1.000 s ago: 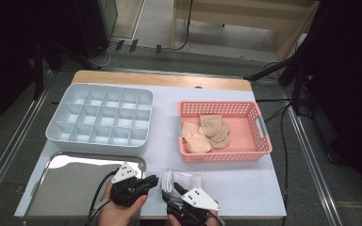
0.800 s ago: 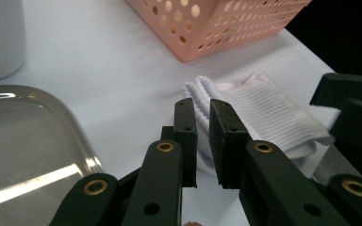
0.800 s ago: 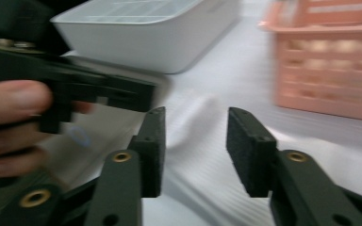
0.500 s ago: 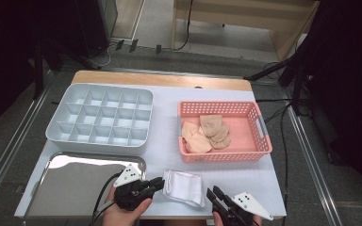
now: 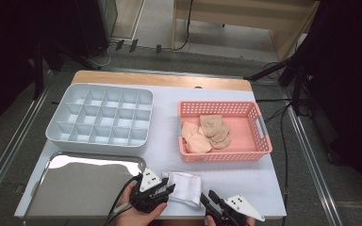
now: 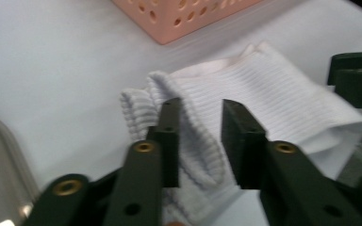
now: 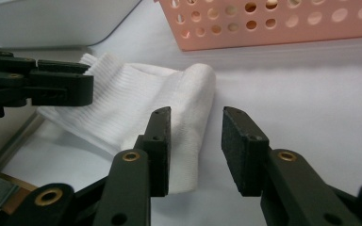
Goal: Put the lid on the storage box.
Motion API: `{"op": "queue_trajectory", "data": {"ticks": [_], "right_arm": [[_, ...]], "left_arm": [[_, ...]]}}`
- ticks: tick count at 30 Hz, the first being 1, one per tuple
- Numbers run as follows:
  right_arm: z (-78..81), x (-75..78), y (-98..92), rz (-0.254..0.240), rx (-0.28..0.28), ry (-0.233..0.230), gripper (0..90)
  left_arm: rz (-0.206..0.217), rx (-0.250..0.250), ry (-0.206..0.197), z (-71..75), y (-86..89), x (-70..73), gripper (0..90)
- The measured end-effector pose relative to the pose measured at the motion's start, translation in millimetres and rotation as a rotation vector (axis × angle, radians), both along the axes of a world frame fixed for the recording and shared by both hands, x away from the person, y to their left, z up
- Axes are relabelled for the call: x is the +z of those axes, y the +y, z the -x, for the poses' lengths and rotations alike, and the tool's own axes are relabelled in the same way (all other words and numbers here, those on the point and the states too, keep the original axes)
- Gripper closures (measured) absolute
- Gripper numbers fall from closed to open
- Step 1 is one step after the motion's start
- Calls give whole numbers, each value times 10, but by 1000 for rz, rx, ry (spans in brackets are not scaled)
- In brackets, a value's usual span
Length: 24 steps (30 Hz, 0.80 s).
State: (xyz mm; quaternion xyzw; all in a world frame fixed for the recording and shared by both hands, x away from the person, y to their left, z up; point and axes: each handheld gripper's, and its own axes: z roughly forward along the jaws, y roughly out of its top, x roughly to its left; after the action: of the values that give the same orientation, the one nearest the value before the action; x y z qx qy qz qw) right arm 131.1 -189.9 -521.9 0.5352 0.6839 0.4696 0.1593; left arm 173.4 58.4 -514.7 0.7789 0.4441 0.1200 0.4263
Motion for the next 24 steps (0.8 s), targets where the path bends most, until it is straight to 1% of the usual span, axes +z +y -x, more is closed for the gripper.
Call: {"op": "queue_trajectory", "data": {"ticks": [1, 2, 4, 5, 7, 8, 9, 10, 11, 13, 15, 16, 18, 20, 22, 23, 24], "right_arm": [[1, -10, 17, 8, 0, 0, 615], [-1, -24, 35, 15, -1, 0, 604], [-6, -49, 64, 27, -4, 6, 577], [-10, -60, 75, 30, -7, 9, 573], [-25, -88, 96, 42, -5, 14, 568], [-36, -105, 106, 47, -2, 22, 561], [-48, -126, 115, 47, 2, 26, 556], [-54, -141, 126, 49, 0, 35, 551], [-66, -159, 134, 55, 5, 34, 550], [-75, -169, 148, 57, 4, 32, 551], [-82, -165, 157, 66, 5, 32, 554], [-84, -163, 157, 67, 5, 32, 554], [-76, -149, 146, 52, -1, 35, 561], [-30, -101, 131, 6, -15, 5, 573], [10, -41, 127, -27, -14, -34, 566], [20, -23, 133, -37, -12, -46, 555], [21, -21, 147, -47, -9, -46, 541]], "left_arm": [[2, -10, 6, -12, 0, -4, 812], [15, -20, 12, -16, 9, 3, 875], [39, -29, -4, -8, 44, 35, 891], [61, -35, -7, -1, 71, 57, 894], [84, -26, -24, 12, 146, 104, 895], [104, -23, -21, 9, 197, 120, 895], [111, -16, -15, -1, 241, 124, 894], [106, -13, -6, -12, 280, 115, 892], [95, -12, 4, -26, 314, 93, 891], [84, -21, 45, -56, 356, 25, 886], [75, -28, 59, -63, 366, -31, 881], [74, -27, 57, -61, 369, -43, 879], [71, -25, 54, -57, 369, -47, 876], [69, -26, 54, -58, 367, -51, 873], [80, -25, 63, -64, 380, -62, 871], [86, -25, 71, -67, 387, -68, 871], [89, -23, 72, -71, 393, -74, 872]]}}
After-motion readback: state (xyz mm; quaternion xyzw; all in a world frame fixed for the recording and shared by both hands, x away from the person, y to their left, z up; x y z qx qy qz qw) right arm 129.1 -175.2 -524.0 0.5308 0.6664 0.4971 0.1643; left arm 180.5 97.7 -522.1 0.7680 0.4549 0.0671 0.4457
